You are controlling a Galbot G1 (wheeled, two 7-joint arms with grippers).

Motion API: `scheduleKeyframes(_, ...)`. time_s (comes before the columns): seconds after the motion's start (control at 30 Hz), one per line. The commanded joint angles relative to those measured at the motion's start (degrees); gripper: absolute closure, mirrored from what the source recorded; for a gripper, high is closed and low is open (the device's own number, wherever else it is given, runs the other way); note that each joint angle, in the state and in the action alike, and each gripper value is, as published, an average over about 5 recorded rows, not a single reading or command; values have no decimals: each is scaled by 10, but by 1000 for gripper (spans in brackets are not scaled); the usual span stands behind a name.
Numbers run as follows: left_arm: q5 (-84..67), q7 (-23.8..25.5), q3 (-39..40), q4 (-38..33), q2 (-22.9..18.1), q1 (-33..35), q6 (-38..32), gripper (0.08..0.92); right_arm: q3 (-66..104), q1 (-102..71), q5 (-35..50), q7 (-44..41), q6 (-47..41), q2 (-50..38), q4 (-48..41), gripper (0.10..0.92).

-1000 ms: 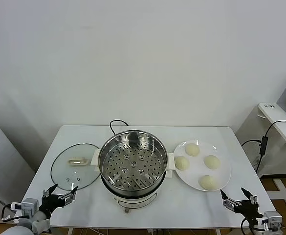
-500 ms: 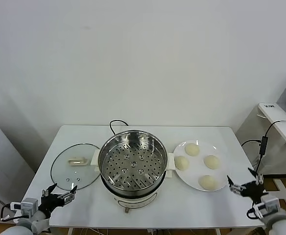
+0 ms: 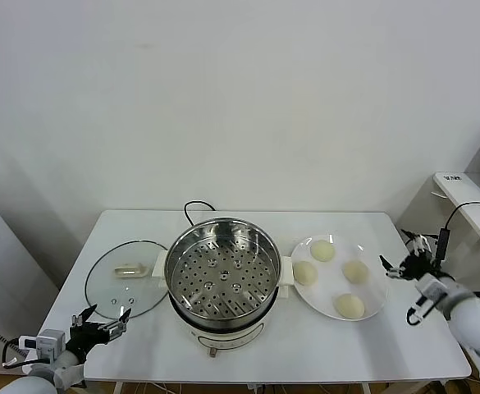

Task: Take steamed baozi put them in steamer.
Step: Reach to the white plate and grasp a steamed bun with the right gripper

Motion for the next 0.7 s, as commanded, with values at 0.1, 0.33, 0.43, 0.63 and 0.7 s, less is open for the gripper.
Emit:
scheduleKeyframes(0.1, 14, 3, -1, -6, -3, 1, 5, 177, -373, 396, 35, -160, 22, -61, -193, 203)
scheduleKeyframes(0.33, 18, 1, -2, -15, -8, 2, 15, 177, -619, 619, 73, -280, 55, 8, -313, 203)
scheduleKeyframes(0.43, 22, 0, -2, -17, -8, 5, 17, 177, -694, 674, 78, -321, 65, 55, -366, 203)
scheduleKeyframes(0.63, 27, -2, -4, -15, -10, 5, 18, 177, -748, 716, 77, -397, 103, 142, -466, 203)
scheduleKeyframes(0.7, 28, -2, -5, -16, -10, 6, 19, 177, -749, 714, 75, -413, 112, 160, -489, 203)
